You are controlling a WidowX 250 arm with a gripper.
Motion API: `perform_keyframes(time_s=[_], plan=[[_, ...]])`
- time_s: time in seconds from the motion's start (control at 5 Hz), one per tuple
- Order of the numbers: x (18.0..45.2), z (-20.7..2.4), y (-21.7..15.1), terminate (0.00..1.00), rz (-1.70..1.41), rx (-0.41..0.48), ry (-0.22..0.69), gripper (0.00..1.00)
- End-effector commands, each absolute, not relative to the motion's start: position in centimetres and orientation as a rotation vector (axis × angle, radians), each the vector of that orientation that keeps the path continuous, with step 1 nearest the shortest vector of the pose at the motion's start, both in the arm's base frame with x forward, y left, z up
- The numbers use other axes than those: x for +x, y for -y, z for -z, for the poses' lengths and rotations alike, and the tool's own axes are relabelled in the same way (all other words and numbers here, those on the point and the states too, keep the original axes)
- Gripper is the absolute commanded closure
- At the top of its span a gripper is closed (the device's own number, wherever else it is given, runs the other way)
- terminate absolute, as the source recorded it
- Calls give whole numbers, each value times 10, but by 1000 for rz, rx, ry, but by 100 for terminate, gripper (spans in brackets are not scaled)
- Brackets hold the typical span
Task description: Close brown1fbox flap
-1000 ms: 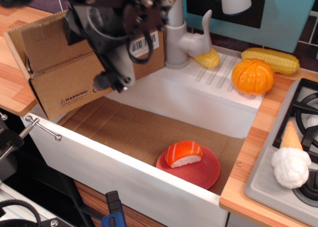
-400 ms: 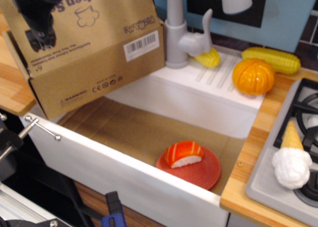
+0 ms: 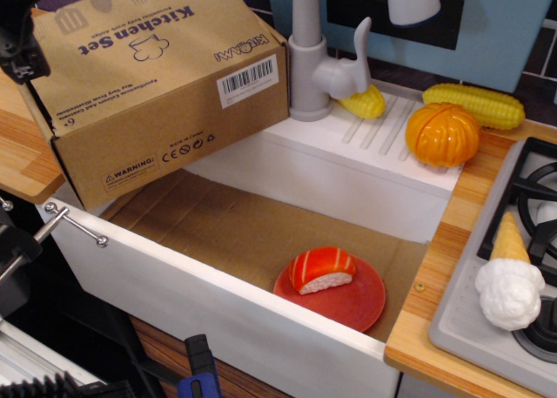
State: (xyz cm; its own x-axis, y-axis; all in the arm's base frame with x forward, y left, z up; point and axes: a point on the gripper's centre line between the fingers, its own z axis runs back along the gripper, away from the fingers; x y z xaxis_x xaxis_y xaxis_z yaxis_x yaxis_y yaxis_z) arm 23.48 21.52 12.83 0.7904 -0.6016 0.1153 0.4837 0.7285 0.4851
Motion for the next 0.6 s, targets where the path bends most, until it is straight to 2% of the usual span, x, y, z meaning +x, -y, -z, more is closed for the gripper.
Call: perform_keyframes(time_s=[0.0, 0.2, 0.4], plan=[[243, -124, -236, 0, 622, 459, 308, 0], [251, -112, -241, 0, 634, 439, 330, 0], [255, -104, -242, 100, 637, 422, 331, 0]])
